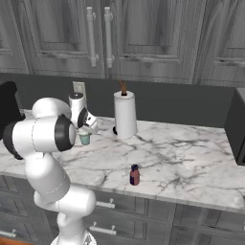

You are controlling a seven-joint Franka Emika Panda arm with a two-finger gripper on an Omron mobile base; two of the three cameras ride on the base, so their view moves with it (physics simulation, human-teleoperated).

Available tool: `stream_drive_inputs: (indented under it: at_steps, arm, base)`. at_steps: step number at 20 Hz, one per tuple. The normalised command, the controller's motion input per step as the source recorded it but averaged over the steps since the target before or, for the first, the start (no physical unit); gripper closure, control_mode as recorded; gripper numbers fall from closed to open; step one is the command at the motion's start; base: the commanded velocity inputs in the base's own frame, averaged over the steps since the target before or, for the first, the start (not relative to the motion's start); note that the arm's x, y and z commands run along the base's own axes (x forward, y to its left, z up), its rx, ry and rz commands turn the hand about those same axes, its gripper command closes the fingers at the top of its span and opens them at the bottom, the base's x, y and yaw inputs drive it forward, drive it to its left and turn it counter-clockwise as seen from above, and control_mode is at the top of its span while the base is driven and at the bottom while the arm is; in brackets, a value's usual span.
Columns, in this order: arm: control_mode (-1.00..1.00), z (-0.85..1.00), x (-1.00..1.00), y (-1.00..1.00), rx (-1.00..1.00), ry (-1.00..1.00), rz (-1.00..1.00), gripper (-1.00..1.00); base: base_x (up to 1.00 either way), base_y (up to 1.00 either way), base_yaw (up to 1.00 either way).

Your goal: Move the drinks to the dining counter.

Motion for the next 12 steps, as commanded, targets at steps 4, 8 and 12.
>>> stream_drive_inputs:
  at_steps: [4, 8, 12]
  arm:
    - [-1.0, -0.12, 0.03, 0.03, 0.0, 0.0, 0.0, -1.0]
    - [-1.0, -0.1, 0.08, 0.01, 0.0, 0.0, 0.0, -1.0]
    - [-1.0, -0.04, 0.07, 0.0, 0.0, 0.0, 0.0, -1.0]
  base:
    - [0.0, 0.0, 0.0]
    - [0.0, 0.0, 0.0]
    - [0.0, 0.0, 0.0]
